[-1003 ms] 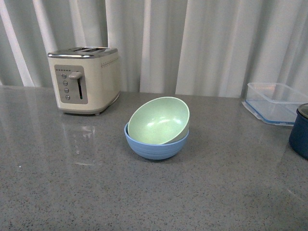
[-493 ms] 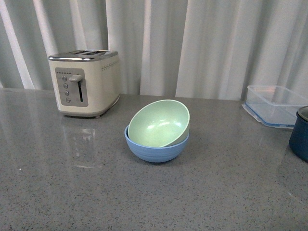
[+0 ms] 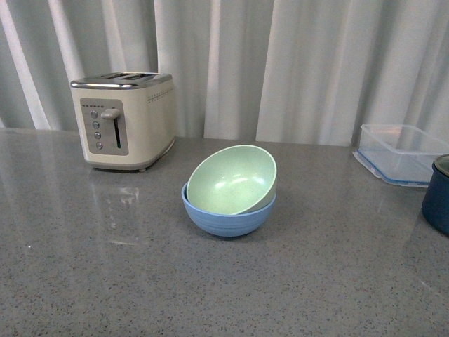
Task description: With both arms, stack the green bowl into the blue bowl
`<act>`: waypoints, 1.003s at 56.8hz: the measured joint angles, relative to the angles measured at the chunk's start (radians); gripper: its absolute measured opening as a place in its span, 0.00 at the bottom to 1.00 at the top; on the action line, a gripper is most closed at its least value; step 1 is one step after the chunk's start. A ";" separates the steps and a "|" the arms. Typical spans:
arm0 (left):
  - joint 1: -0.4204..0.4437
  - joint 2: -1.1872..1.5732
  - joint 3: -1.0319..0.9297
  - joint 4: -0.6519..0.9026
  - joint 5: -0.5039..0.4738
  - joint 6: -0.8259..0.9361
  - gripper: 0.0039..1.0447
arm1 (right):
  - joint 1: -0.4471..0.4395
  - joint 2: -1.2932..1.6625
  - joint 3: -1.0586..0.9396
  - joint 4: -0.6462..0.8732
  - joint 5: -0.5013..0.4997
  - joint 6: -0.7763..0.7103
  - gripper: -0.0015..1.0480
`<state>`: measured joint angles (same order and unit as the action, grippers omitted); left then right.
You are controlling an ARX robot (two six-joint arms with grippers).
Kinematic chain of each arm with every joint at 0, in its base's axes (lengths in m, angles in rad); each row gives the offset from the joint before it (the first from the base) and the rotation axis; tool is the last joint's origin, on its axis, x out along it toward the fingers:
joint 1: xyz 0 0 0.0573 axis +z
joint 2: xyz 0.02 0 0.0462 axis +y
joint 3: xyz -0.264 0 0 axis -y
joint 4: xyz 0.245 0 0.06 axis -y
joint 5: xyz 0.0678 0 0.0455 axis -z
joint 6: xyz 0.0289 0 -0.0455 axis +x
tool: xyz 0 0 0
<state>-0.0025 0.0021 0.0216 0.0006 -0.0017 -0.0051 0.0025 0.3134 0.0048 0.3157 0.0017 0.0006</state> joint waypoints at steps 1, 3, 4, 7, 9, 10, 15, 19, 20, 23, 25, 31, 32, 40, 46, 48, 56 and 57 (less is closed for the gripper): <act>0.000 0.000 0.000 0.000 0.000 0.000 0.94 | 0.000 -0.004 0.000 -0.003 0.000 0.000 0.01; 0.000 0.000 0.000 0.000 0.000 0.000 0.94 | 0.000 -0.019 0.000 -0.018 0.000 0.000 0.01; 0.000 0.000 0.000 0.000 0.000 0.000 0.94 | 0.000 -0.023 0.000 -0.022 0.000 0.000 0.01; 0.000 0.000 0.000 0.000 0.000 0.000 0.94 | 0.000 -0.040 0.000 -0.039 0.000 0.000 0.01; 0.000 0.000 0.000 0.000 0.000 0.000 0.94 | 0.000 -0.053 0.000 -0.051 0.000 0.000 0.01; 0.000 0.000 0.000 0.000 0.000 0.000 0.94 | 0.000 -0.060 0.000 -0.058 0.000 0.000 0.01; 0.000 0.000 0.000 0.000 0.000 0.000 0.94 | 0.000 -0.094 0.000 -0.093 0.000 0.000 0.01; 0.000 0.000 0.000 0.000 0.000 0.000 0.94 | 0.000 -0.114 0.000 -0.113 0.000 0.000 0.01; 0.000 0.000 0.000 0.000 0.000 0.000 0.94 | 0.000 -0.119 0.000 -0.118 0.000 0.000 0.01; 0.000 0.000 0.000 0.000 0.000 0.000 0.94 | 0.000 -0.135 0.000 -0.134 0.000 0.000 0.01; 0.000 0.000 0.000 0.000 0.000 0.000 0.94 | 0.000 -0.171 0.001 -0.173 0.000 0.000 0.01; 0.000 0.000 0.000 0.000 -0.001 0.000 0.94 | 0.000 -0.287 0.001 -0.309 -0.002 0.000 0.01; 0.000 0.000 0.000 0.000 -0.001 0.000 0.94 | 0.000 -0.294 0.001 -0.309 -0.002 0.000 0.01; 0.000 0.000 0.000 0.000 0.000 0.000 0.94 | 0.000 -0.309 0.001 -0.314 -0.003 0.000 0.01; 0.000 0.000 0.000 0.000 0.000 0.000 0.94 | 0.000 -0.309 0.001 -0.314 -0.003 -0.001 0.14; 0.000 0.000 0.000 0.000 0.000 0.000 0.94 | 0.000 -0.309 0.001 -0.314 -0.003 -0.001 0.23; 0.000 0.000 0.000 0.000 0.000 0.000 0.94 | 0.000 -0.309 0.001 -0.314 -0.003 -0.001 0.48; 0.000 0.000 0.000 0.000 0.000 0.000 0.94 | 0.000 -0.309 0.001 -0.314 -0.003 -0.001 0.51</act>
<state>-0.0025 0.0021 0.0216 0.0006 -0.0017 -0.0051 0.0025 0.0044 0.0055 0.0013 -0.0010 -0.0006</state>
